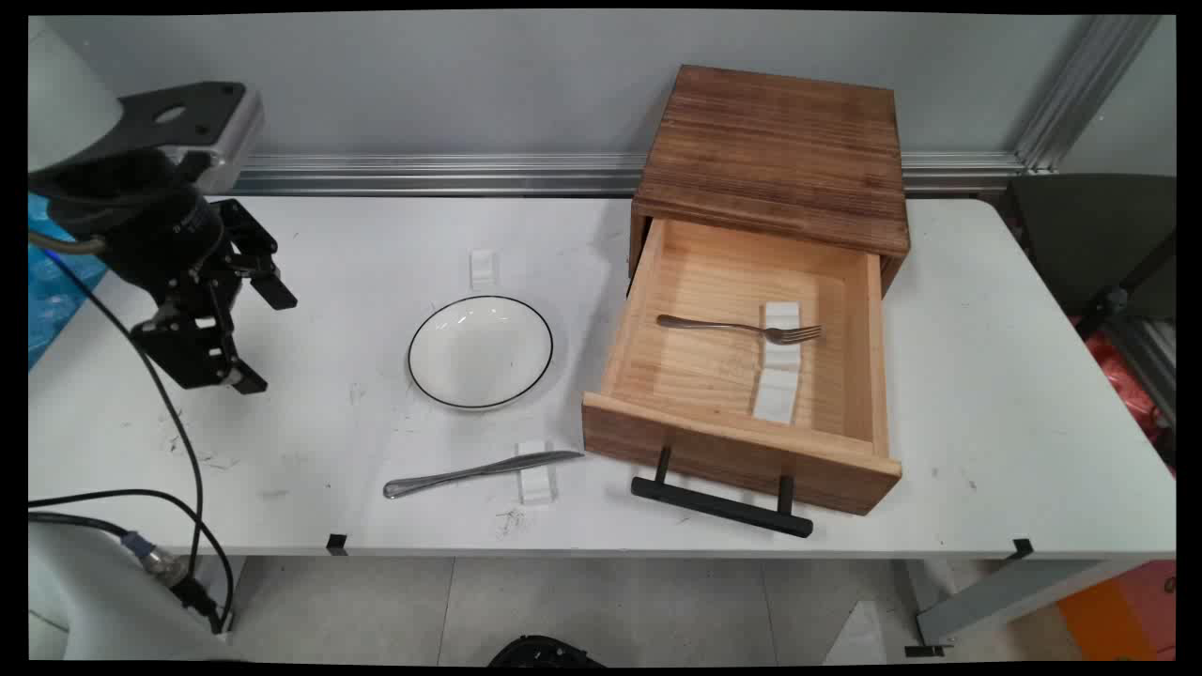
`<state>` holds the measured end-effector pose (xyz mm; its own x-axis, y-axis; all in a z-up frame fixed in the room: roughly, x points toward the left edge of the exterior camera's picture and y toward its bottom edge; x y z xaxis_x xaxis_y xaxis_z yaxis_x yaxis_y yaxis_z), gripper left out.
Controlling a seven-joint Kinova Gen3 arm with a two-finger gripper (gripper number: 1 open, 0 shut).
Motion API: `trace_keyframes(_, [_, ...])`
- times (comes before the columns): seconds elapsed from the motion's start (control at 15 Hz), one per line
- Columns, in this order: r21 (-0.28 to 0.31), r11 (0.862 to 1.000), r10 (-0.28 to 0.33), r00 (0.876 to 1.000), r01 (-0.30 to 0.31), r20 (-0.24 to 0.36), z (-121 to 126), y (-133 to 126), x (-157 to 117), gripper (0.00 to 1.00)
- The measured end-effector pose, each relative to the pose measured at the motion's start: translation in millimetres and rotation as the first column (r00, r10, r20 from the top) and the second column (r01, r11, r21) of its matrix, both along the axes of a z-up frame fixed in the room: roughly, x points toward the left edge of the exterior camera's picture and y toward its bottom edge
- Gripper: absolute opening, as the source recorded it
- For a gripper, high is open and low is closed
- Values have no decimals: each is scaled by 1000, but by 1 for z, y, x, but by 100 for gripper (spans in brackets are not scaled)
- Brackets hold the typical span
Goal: Pick up the knife from the right of the white plate
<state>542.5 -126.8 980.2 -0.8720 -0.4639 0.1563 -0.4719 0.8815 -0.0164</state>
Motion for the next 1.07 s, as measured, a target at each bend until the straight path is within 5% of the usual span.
trace_keyframes(0.33, [-27, 997, 66, 997, -67, -47, -25, -1, -25, 100])
trace_keyframes(1.07, [-16, 992, 122, 990, -124, -64, -139, -29, -102, 100])
